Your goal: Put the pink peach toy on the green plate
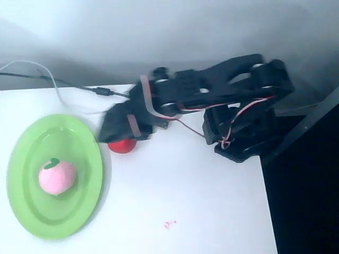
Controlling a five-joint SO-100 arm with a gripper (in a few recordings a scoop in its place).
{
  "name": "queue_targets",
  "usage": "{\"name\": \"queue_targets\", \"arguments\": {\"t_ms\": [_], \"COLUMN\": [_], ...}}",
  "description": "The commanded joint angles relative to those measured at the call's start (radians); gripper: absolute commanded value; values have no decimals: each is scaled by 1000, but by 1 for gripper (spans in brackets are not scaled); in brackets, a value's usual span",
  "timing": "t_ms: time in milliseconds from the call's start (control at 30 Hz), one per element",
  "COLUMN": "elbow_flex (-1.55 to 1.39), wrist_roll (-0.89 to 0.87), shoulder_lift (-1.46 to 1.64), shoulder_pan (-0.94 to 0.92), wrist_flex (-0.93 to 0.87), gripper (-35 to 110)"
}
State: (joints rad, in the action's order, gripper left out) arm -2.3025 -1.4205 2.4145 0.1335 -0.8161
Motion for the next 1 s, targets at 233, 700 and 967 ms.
{"name": "queue_targets", "arguments": {"t_ms": [233, 700, 967], "elbow_flex": [-733, -973, -976], "wrist_roll": [-15, -37, -48], "shoulder_lift": [861, 997, 1000], "shoulder_pan": [-61, -72, -78], "wrist_flex": [-11, -212, -465], "gripper": [0, 0, 0]}}
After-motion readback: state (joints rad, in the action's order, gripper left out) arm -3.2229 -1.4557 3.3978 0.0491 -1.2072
